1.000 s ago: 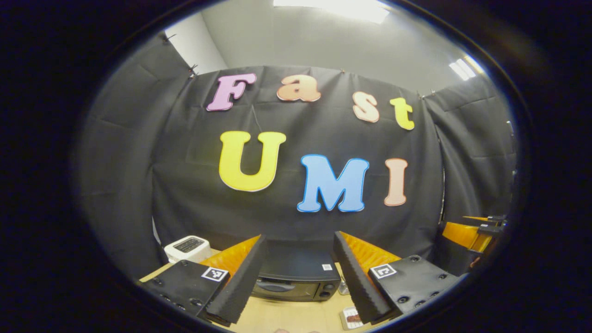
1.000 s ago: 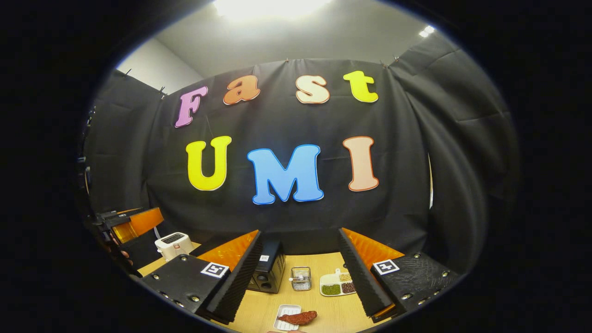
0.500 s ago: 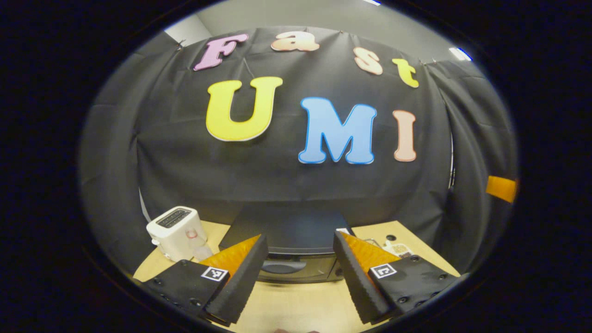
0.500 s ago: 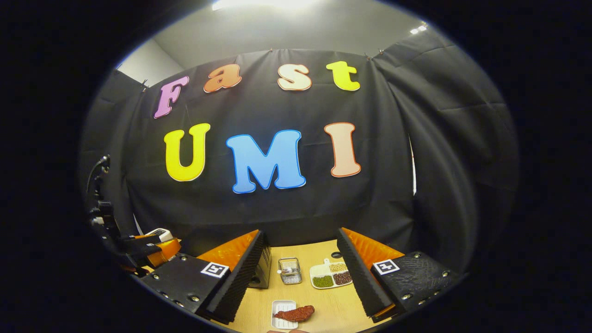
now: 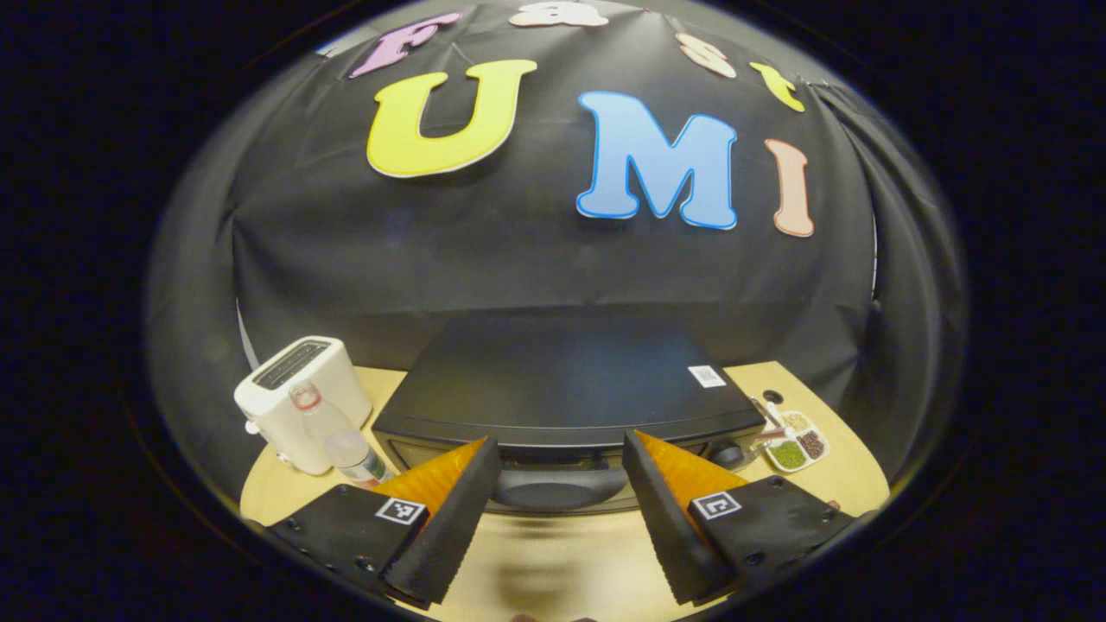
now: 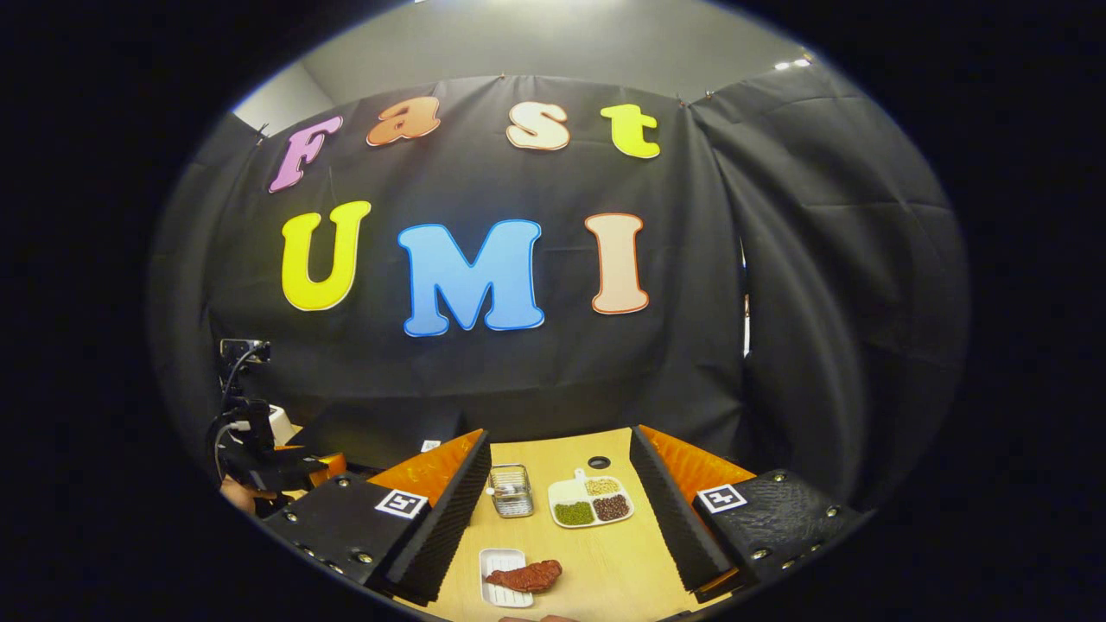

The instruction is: Open the electric oven with the left hand, put the food in, and close the electric oven.

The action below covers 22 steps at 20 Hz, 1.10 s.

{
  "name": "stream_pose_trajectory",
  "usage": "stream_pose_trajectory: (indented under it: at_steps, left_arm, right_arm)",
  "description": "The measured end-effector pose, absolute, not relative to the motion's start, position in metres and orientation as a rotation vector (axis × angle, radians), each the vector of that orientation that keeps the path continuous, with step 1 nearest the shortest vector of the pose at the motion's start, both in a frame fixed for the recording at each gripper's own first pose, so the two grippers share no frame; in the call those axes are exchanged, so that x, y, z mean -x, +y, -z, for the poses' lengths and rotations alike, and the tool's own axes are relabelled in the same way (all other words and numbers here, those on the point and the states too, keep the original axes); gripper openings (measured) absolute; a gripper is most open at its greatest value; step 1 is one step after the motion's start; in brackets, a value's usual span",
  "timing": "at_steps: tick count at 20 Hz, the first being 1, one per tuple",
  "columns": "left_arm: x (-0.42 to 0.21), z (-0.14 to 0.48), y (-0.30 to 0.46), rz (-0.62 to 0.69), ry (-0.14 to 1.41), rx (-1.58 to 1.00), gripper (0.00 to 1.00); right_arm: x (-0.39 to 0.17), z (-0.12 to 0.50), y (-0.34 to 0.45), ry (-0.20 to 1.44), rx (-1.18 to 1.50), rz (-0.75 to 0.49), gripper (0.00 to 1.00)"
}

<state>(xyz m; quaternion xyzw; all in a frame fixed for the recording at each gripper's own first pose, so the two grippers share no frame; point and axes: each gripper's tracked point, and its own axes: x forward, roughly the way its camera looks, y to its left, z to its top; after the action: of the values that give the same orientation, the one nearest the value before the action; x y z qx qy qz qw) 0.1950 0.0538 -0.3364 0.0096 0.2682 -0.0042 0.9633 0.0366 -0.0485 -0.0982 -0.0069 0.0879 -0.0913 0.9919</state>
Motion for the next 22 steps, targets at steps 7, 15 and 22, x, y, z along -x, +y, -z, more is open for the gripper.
stream_pose_trajectory:
  at_steps: [7,15,22]
  left_arm:
    - [-0.207,0.36,0.059,-0.007,0.563,-0.062,1.0]
    - [-0.177,0.364,0.057,0.007,0.574,-0.065,1.0]
    - [-0.14,0.377,0.056,0.016,0.6,-0.078,0.96]
  right_arm:
    - [-0.04,0.101,-0.053,0.189,0.021,0.214,0.98]
    - [-0.044,0.098,-0.033,0.182,0.008,0.17,0.98]
    - [-0.042,0.085,-0.02,0.158,0.02,0.133,0.98]
